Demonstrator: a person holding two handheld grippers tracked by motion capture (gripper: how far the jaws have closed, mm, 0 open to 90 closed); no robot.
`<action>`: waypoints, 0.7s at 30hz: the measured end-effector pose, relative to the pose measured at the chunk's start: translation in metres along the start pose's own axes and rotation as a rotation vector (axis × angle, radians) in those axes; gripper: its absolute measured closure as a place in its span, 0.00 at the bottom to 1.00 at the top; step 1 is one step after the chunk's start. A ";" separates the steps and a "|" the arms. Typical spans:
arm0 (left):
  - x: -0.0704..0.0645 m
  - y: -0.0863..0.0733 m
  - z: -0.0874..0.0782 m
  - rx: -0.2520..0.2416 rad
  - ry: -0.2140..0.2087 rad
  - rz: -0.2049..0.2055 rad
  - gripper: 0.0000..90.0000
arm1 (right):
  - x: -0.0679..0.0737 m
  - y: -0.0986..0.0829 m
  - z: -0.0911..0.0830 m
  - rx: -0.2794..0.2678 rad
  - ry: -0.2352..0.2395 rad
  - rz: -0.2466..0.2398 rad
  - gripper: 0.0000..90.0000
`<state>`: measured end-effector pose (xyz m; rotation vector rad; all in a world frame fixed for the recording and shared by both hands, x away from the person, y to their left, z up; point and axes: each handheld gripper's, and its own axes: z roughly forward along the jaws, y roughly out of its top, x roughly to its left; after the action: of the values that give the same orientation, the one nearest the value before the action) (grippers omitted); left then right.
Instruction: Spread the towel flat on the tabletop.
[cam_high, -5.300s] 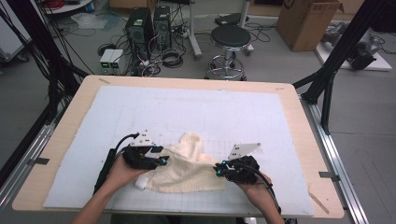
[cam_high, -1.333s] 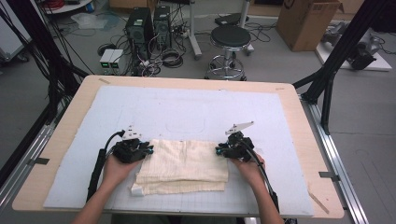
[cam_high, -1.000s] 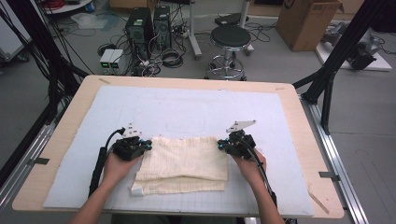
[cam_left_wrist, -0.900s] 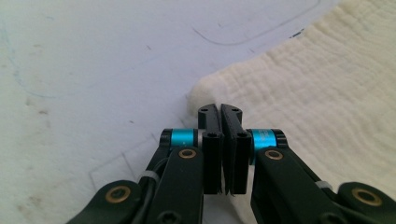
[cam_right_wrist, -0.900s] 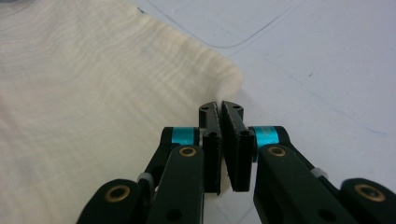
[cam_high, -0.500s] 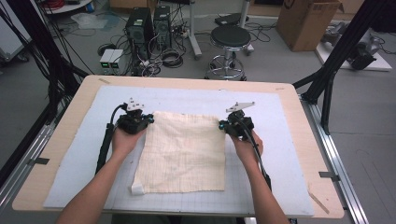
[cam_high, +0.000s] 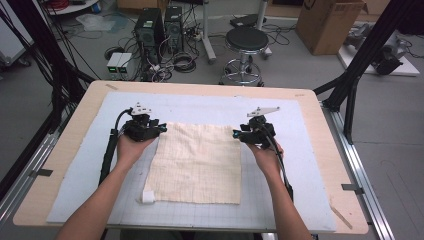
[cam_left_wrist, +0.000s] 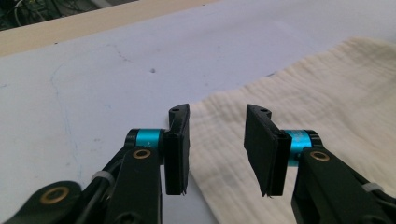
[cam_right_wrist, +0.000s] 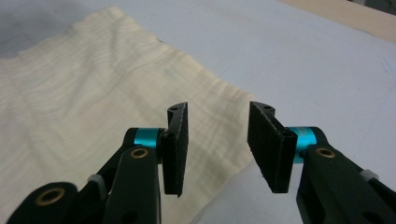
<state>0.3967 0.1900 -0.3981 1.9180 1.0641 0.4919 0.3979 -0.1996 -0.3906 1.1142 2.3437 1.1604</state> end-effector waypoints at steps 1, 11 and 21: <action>-0.003 -0.001 -0.005 -0.002 -0.010 0.013 0.67 | 0.003 -0.001 -0.003 -0.007 0.009 -0.010 0.64; -0.028 -0.034 -0.050 -0.021 -0.107 0.089 0.62 | 0.038 -0.027 -0.032 -0.063 0.144 -0.101 0.55; -0.042 -0.082 -0.079 -0.017 -0.167 0.114 0.54 | 0.065 -0.064 -0.046 -0.046 0.262 -0.196 0.54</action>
<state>0.2802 0.2157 -0.4200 1.9746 0.8442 0.3945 0.2963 -0.1997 -0.4065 0.7343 2.5360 1.3473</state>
